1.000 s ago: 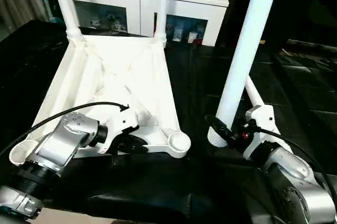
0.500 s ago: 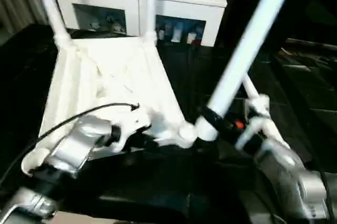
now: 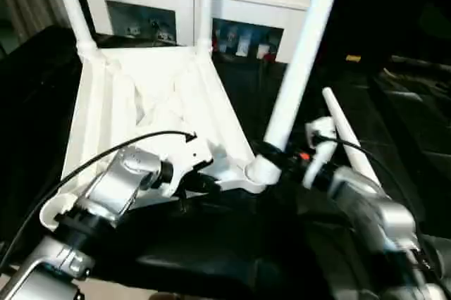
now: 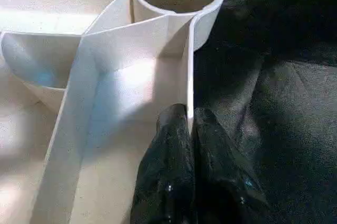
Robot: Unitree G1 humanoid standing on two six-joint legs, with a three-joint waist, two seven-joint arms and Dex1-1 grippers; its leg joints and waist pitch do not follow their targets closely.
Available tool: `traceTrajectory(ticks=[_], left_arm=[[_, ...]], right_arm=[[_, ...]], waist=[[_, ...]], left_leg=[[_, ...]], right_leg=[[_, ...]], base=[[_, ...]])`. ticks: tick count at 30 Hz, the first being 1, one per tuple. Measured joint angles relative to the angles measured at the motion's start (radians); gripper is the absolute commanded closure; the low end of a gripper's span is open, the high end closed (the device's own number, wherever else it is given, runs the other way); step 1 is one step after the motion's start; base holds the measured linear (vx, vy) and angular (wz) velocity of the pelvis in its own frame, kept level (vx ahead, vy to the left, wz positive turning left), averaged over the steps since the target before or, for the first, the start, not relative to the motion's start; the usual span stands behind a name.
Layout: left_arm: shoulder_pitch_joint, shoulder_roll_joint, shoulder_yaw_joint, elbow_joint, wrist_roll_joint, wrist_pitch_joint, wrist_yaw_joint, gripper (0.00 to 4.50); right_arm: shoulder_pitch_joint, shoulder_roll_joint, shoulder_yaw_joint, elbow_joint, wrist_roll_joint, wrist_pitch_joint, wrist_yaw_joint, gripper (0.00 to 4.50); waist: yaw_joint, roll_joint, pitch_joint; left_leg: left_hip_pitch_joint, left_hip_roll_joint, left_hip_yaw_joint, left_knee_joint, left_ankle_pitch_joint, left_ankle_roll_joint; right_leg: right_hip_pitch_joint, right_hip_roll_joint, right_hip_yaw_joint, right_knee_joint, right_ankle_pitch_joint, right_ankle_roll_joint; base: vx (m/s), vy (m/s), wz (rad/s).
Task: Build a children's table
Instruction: Insert table leg to table base
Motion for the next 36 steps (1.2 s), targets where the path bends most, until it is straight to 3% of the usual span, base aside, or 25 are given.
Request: traceTrajectory(ticks=[9,17,26,36], left_arm=[[-0.026,-0.007,0.001,0.037,0.006,-0.001,0.002,4.5],[-0.034,-0.012,0.002,0.056,0.007,-0.011,0.011,4.5],[-0.056,-0.028,0.003,0.108,0.008,-0.035,0.013,4.5],[-0.066,-0.031,0.003,0.139,0.011,-0.057,0.02,4.5]], right_arm=[[-0.105,0.026,-0.003,0.205,-0.037,-0.097,0.033,2.64],[-0.108,0.063,-0.047,0.299,-0.031,-0.188,0.049,2.64],[-0.071,0.118,-0.094,0.39,-0.022,-0.395,0.078,2.64],[-0.007,0.129,-0.027,0.38,-0.144,-0.659,0.043,2.64]], waist=[[-0.002,-0.007,0.002],[-0.003,-0.007,0.002],[-0.001,0.0,0.003],[-0.002,0.005,0.002]], left_leg=[[0.0,0.001,0.0,0.0,0.0,-0.001],[0.0,0.001,0.001,-0.001,0.0,-0.001],[0.001,0.001,0.0,-0.004,0.0,-0.001],[0.001,0.0,0.001,-0.018,0.0,-0.001]], right_leg=[[-0.001,0.0,0.0,0.001,0.0,0.0],[-0.001,0.0,0.0,0.001,0.0,0.0],[-0.001,0.0,0.0,0.0,0.0,0.0],[0.0,0.001,-0.001,-0.014,0.0,0.0]], base=[[0.0,0.0,0.0],[0.0,0.0,0.0],[0.0,0.0,0.0],[0.0,0.0,0.0]])
